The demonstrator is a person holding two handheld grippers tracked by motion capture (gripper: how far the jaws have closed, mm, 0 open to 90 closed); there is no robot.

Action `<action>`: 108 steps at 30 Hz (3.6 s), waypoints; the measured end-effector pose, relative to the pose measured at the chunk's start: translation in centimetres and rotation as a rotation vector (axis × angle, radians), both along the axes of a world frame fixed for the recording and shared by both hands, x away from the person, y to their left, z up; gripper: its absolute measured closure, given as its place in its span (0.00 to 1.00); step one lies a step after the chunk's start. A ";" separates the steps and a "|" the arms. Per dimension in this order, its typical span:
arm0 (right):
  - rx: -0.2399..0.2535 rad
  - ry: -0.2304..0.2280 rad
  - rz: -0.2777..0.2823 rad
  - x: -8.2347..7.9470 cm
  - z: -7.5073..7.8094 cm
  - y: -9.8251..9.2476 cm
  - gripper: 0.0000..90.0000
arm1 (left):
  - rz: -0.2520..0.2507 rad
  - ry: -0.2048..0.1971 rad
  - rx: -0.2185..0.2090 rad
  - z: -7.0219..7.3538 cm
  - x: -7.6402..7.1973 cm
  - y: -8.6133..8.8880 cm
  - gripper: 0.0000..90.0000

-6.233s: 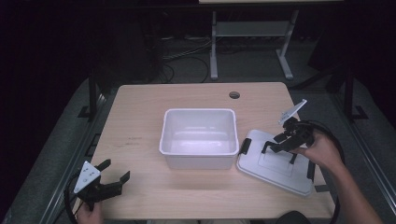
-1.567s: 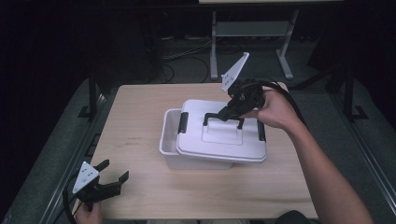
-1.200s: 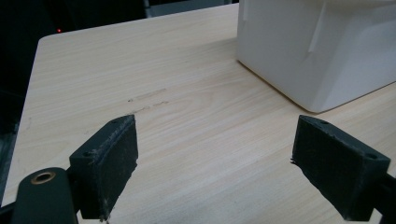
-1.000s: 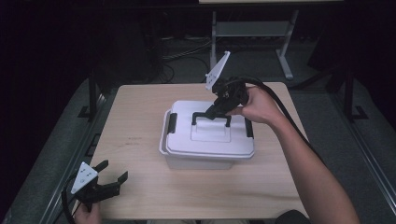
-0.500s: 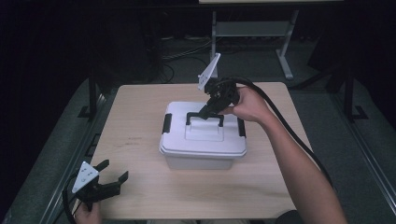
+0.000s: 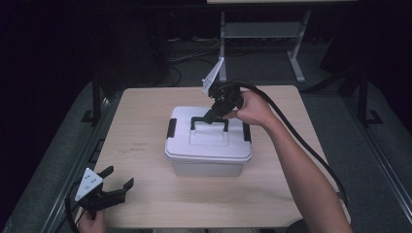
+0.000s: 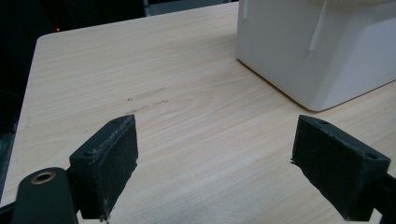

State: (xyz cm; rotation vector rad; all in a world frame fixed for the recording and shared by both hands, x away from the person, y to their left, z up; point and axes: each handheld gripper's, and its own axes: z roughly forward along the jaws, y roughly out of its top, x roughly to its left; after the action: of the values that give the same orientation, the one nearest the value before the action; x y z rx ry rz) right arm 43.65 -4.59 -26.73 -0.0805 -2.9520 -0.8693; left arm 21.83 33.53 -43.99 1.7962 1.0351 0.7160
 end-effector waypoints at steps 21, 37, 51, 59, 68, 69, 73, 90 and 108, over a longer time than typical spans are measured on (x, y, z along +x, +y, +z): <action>-0.021 0.012 0.009 0.6 -0.9 0.9 0.94 | -0.001 0.001 -0.002 0.0 0.0 0.0 0.15; -0.013 0.037 0.005 0.9 -1.6 1.1 0.94 | 0.003 0.001 -0.006 -0.1 -0.1 0.2 0.15; 0.006 0.031 -0.007 0.7 -1.7 0.6 0.93 | 0.004 0.002 -0.004 -0.1 -0.1 0.2 0.15; 0.012 0.034 -0.011 0.5 -1.6 0.5 0.91 | 0.004 0.001 -0.005 -0.1 -0.1 0.2 0.15; 0.031 0.027 -0.045 0.3 -0.9 -0.9 0.86 | 0.001 0.003 -0.006 -0.1 0.0 0.0 0.15; 0.031 0.030 -0.049 0.3 -1.0 -1.1 0.86 | 0.001 0.004 -0.006 -0.1 0.0 0.0 0.15; 0.032 0.028 -0.060 0.2 -1.0 -1.7 0.85 | -0.001 0.004 -0.001 -0.1 0.0 -0.1 0.15; 0.034 0.020 -0.133 0.0 -0.3 -3.9 0.72 | -0.004 0.008 0.006 -0.1 0.0 -0.1 0.15; 0.035 0.024 -0.199 -0.2 -0.4 -6.2 0.58 | -0.004 0.007 0.009 -0.1 0.0 -0.1 0.15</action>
State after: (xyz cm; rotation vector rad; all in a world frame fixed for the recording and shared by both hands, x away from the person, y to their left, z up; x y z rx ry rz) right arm 43.48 -10.82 -27.10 -0.3863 -2.9419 -0.9347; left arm 21.80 33.40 -44.13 1.8085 1.0344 0.7136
